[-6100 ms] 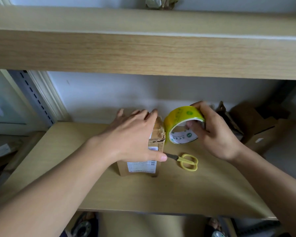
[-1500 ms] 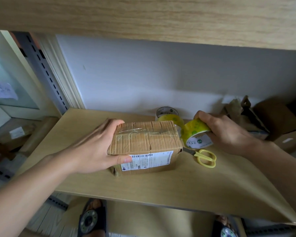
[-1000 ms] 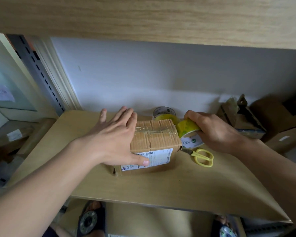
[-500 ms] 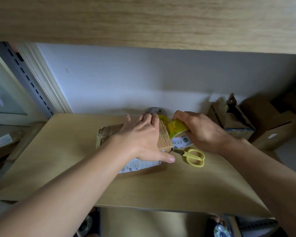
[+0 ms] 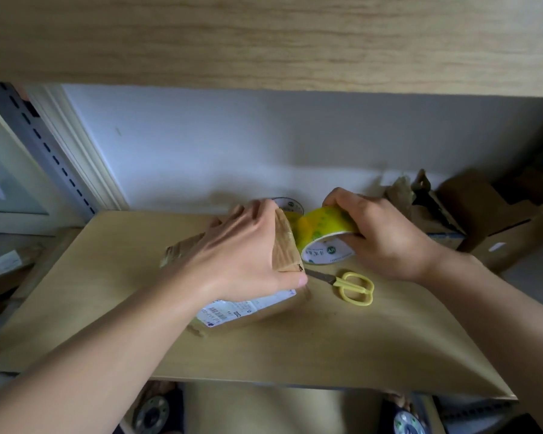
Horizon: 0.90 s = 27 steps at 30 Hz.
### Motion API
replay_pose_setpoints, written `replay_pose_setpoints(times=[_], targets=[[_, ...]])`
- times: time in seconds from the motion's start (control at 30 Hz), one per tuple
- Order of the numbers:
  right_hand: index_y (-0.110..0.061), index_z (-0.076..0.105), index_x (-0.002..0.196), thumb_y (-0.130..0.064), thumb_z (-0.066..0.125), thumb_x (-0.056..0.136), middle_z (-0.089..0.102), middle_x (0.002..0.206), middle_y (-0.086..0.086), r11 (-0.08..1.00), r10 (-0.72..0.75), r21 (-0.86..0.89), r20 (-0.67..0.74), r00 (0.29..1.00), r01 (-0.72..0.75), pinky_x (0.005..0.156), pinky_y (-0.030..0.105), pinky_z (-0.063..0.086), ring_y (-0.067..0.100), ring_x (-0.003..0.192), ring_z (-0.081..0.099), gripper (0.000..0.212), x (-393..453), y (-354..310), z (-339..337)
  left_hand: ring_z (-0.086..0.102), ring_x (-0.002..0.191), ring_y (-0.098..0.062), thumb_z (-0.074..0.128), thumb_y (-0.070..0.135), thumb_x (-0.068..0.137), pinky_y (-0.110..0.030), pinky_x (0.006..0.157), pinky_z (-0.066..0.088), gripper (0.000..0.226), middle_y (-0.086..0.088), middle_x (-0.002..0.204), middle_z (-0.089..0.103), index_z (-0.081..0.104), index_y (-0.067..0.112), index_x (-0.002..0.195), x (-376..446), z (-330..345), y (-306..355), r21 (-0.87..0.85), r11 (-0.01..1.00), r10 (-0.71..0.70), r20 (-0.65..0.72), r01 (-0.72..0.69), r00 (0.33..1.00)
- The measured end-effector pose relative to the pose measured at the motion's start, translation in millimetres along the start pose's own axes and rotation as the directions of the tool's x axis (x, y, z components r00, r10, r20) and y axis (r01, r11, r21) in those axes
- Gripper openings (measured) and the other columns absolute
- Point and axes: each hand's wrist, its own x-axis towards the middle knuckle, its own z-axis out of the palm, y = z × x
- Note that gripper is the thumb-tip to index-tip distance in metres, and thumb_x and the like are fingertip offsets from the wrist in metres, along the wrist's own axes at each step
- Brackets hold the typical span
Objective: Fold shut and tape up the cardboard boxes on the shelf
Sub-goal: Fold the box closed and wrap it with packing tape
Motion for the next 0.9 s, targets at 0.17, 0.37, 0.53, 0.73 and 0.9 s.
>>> replay_pose_setpoints(times=[0.17, 0.37, 0.53, 0.73, 0.9], targets=[[-0.020, 0.058, 0.108, -0.001, 0.067, 0.089, 0.066, 0.084, -0.008, 0.978, 0.037, 0.209, -0.154, 0.987, -0.004, 0.068, 0.030, 0.052, 0.012, 0.080, 0.065, 0.028, -1, -4, -7, 0.042, 0.114, -0.015, 0.070, 0.076, 0.069, -0.043, 0.099, 0.044, 0.079, 0.014, 0.119, 0.044, 0.032, 0.032, 0.123, -13, -9, -11, -0.236, 0.972, -0.021, -0.063, 0.006, 0.998], [0.000, 0.064, 0.114, -0.010, 0.074, 0.093, 0.072, 0.108, 0.019, 0.749, 0.236, 0.663, -0.249, 0.939, -0.012, 0.095, 0.049, 0.056, 0.035, 0.104, 0.069, 0.026, 6, -17, 6, 0.057, 0.119, -0.017, 0.074, 0.075, 0.063, -0.047, 0.099, 0.050, 0.084, 0.005, 0.124, 0.058, 0.037, 0.032, 0.125, -12, -1, -22, -0.585, 0.803, 0.010, -0.176, -0.113, 0.984], [0.004, 0.065, 0.115, -0.022, 0.072, 0.087, 0.070, 0.115, 0.026, 0.578, 0.355, 0.816, -0.235, 0.905, -0.015, 0.105, 0.060, 0.049, 0.041, 0.113, 0.067, 0.039, 11, -31, 18, 0.058, 0.128, -0.023, 0.081, 0.069, 0.065, -0.052, 0.108, 0.047, 0.098, -0.003, 0.136, 0.058, 0.026, 0.042, 0.141, -9, 15, -23, -0.740, 0.651, 0.010, -0.211, -0.167, 0.977], [0.004, 0.066, 0.108, -0.012, 0.064, 0.101, 0.076, 0.100, 0.011, 0.691, 0.315, 0.723, -0.295, 0.902, -0.005, 0.093, 0.039, 0.056, 0.026, 0.099, 0.071, 0.018, 15, -36, 21, 0.057, 0.129, -0.016, 0.080, 0.066, 0.067, -0.047, 0.109, 0.047, 0.100, 0.006, 0.135, 0.058, 0.026, 0.036, 0.145, -9, 14, -27, -0.721, 0.665, 0.042, -0.224, -0.195, 0.974], [-0.002, 0.064, 0.103, -0.002, 0.053, 0.104, 0.071, 0.078, -0.006, 0.752, 0.264, 0.659, -0.289, 0.920, -0.009, 0.088, 0.032, 0.052, 0.012, 0.086, 0.068, 0.011, 16, -35, 11, 0.058, 0.121, -0.021, 0.078, 0.061, 0.072, -0.051, 0.103, 0.049, 0.074, -0.002, 0.128, 0.057, 0.035, 0.036, 0.127, -9, 10, -28, -0.711, 0.672, 0.075, -0.212, -0.207, 0.974]])
